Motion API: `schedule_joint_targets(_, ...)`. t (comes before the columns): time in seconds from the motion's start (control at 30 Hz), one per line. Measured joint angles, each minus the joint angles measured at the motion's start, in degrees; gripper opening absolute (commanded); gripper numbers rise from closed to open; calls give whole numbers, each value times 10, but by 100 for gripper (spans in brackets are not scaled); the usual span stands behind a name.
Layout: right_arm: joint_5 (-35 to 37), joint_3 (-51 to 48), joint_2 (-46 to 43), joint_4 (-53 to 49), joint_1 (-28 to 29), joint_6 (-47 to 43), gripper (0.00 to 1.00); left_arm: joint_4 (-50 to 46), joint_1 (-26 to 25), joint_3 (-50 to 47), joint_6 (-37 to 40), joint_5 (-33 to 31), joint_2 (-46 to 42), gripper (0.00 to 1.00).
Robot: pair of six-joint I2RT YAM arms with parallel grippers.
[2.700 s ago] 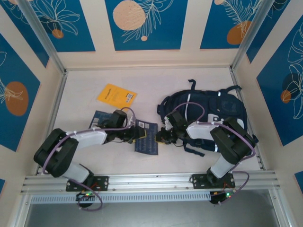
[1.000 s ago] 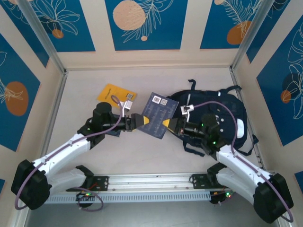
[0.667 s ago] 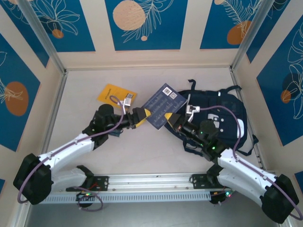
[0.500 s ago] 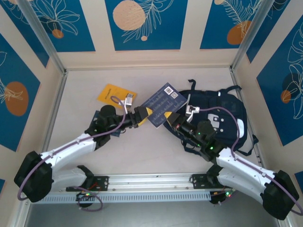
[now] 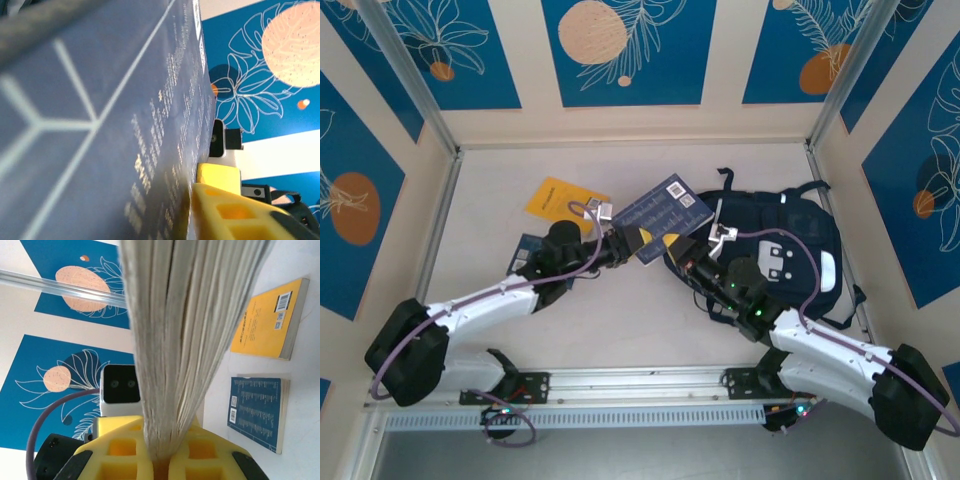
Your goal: Pack the student bag
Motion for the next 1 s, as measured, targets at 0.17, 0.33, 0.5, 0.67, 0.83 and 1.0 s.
schedule_joint_targets(0.17,14,-3,0,0,4,0,1,-2,-3,6,12,-7,-6,0)
schedule_joint_targets(0.33,23,-3,-27,-55,10,-7,42,-44,-4,11,27,-8,-19,0)
schedule_joint_targets(0.5,57,16,-99,-227,0,-51,51,-196,9,44,91,-36,-75,0)
schedule_joint_targets(0.67,76,90,-129,-430,-47,-91,53,-375,56,100,183,-68,-146,0)
schedule_joint_targets(0.83,81,201,-57,-602,-119,-138,60,-492,103,152,268,-87,-162,0)
schedule_joint_targets(1.0,87,350,108,-730,-159,-207,68,-558,117,165,333,-98,-155,0)
